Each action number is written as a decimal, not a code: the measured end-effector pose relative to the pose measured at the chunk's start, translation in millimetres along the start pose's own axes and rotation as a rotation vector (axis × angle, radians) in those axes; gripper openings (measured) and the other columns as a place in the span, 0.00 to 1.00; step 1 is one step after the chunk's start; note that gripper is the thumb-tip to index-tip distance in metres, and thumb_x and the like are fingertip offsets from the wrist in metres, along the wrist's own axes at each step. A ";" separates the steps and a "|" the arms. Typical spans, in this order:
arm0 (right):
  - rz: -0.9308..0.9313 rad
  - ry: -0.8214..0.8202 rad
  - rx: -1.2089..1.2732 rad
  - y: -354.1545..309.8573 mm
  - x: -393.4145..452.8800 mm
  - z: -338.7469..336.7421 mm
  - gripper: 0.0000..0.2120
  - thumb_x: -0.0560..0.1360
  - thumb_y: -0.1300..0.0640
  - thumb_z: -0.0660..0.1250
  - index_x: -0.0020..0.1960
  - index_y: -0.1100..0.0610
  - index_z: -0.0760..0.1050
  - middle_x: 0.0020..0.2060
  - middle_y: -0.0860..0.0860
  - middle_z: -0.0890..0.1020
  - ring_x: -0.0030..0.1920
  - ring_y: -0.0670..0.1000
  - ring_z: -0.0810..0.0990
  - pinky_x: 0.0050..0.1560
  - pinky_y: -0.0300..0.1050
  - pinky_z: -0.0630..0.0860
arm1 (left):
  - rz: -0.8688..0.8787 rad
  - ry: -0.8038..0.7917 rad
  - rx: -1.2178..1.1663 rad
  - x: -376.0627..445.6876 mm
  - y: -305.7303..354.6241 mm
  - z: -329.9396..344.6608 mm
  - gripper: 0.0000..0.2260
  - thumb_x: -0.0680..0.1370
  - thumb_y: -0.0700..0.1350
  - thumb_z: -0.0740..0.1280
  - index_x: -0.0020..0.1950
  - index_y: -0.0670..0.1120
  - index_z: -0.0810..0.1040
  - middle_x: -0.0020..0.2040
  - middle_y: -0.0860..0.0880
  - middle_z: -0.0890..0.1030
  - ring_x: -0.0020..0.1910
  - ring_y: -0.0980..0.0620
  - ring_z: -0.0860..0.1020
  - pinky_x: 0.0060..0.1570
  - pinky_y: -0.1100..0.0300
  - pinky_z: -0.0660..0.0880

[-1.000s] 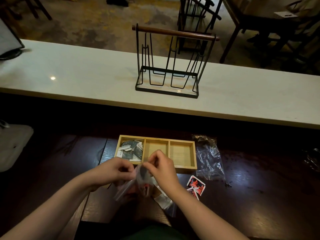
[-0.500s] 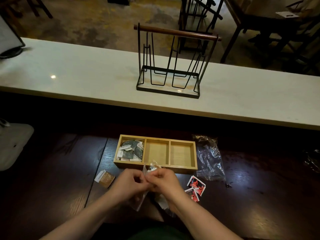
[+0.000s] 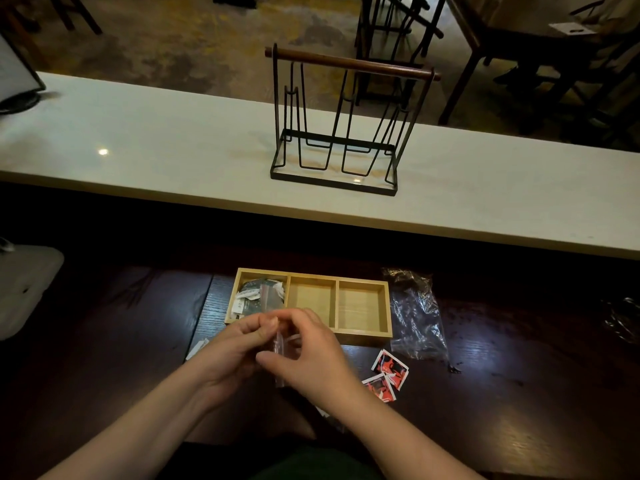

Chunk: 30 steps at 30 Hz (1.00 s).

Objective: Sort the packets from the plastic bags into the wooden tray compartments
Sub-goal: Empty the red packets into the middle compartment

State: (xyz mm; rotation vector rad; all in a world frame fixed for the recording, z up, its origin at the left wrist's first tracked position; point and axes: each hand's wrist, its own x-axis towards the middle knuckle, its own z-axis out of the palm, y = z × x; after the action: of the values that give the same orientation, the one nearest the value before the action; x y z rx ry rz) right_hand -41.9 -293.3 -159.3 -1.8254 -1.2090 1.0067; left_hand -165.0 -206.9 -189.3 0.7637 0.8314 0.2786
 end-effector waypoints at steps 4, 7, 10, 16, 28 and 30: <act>-0.082 0.163 -0.072 -5.7 2.2 -5.9 0.12 0.72 0.54 0.69 0.56 0.50 0.79 0.48 0.46 0.82 0.48 0.43 0.80 0.50 0.42 0.80 | 0.061 -0.001 0.029 -2.2 5.8 9.4 0.16 0.70 0.48 0.72 0.41 0.35 0.74 0.43 0.40 0.80 0.40 0.47 0.77 0.40 0.56 0.74; -0.038 0.162 -0.023 -6.4 5.6 -14.1 0.09 0.73 0.56 0.69 0.52 0.52 0.82 0.38 0.43 0.83 0.41 0.40 0.81 0.43 0.34 0.79 | 0.070 0.026 0.031 -0.9 7.0 11.3 0.08 0.71 0.45 0.67 0.32 0.46 0.75 0.43 0.41 0.81 0.40 0.47 0.77 0.43 0.55 0.75; 0.058 0.121 0.171 -4.1 8.2 -19.5 0.05 0.71 0.56 0.71 0.46 0.53 0.83 0.35 0.47 0.84 0.38 0.43 0.82 0.43 0.40 0.81 | 0.096 0.030 0.076 -0.8 7.1 10.5 0.11 0.70 0.50 0.73 0.30 0.48 0.77 0.42 0.40 0.76 0.41 0.46 0.73 0.42 0.56 0.77; 0.138 0.083 0.212 6.9 9.8 -17.8 0.04 0.72 0.56 0.70 0.38 0.51 0.80 0.33 0.48 0.82 0.37 0.49 0.82 0.44 0.50 0.82 | 0.152 0.054 0.213 -2.6 6.6 11.9 0.16 0.66 0.53 0.76 0.37 0.43 0.77 0.43 0.36 0.76 0.44 0.39 0.75 0.52 0.42 0.74; 0.082 0.106 -0.014 4.7 14.0 -18.3 0.11 0.71 0.60 0.68 0.51 0.49 0.74 0.40 0.45 0.76 0.38 0.42 0.74 0.34 0.29 0.69 | 0.344 0.228 0.384 4.4 4.4 37.1 0.08 0.77 0.39 0.65 0.41 0.35 0.74 0.34 0.43 0.78 0.37 0.46 0.76 0.44 0.45 0.75; 0.080 0.155 0.040 5.6 14.1 -22.2 0.07 0.72 0.60 0.67 0.47 0.49 0.77 0.36 0.45 0.78 0.35 0.41 0.76 0.33 0.28 0.71 | 0.337 0.230 0.390 4.5 4.4 37.0 0.08 0.77 0.40 0.65 0.40 0.38 0.75 0.35 0.44 0.77 0.38 0.45 0.75 0.49 0.39 0.75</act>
State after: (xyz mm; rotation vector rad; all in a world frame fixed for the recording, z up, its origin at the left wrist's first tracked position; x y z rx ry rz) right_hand -16.5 -284.8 -157.5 -1.8961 -1.0234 0.9079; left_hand -134.0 -220.0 -172.8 1.2580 0.9875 0.5207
